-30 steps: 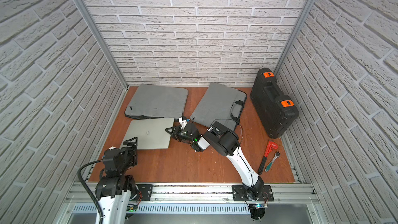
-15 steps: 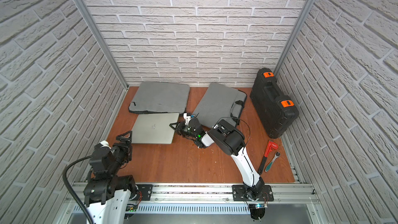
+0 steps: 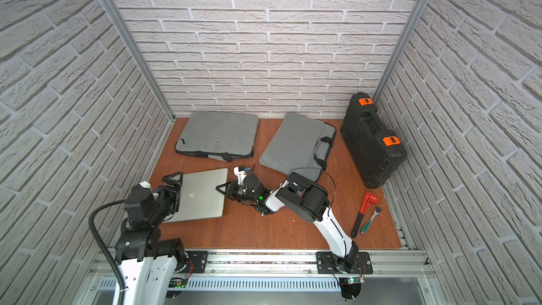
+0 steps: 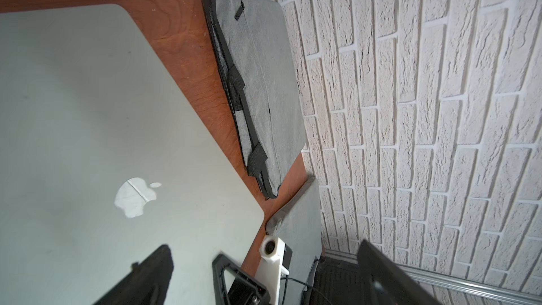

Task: Open the zippered laptop bag and take out the laptop
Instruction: Place the laptop at the center of the board.

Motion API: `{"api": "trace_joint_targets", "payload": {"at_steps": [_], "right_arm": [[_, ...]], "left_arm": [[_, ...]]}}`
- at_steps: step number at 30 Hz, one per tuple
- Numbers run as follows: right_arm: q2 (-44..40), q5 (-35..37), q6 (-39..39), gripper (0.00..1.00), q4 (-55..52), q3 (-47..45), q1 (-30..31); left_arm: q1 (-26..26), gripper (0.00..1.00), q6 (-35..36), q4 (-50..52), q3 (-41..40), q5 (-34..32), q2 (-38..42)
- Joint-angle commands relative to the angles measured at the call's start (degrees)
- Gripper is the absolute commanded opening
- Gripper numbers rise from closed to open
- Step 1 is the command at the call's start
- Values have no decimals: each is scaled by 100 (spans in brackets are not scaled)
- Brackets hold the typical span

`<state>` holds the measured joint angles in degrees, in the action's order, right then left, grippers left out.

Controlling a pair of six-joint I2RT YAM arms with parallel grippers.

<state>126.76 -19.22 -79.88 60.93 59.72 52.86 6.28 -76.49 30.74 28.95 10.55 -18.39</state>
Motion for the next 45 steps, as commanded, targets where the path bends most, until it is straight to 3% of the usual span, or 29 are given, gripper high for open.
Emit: {"api": "trace_joint_targets", "payload": {"at_steps": [1,9,21,33,45], "right_arm": [[-491,184,308,6,730,42,102],[-414,840,531,6,579,-177,322],[-4,1289,853,6,76,360,602],[-177,1364,1103,27,-346,98,611],[-499,1380,1278,38,-846,-199,620]], "left_arm": [[-30,98,211,-375,140,26,11],[-22,98,250,-521,-44,114,-6],[-22,98,365,-626,-264,150,-33],[-22,98,372,-776,-442,159,-62],[-13,98,433,-675,-456,40,18]]}}
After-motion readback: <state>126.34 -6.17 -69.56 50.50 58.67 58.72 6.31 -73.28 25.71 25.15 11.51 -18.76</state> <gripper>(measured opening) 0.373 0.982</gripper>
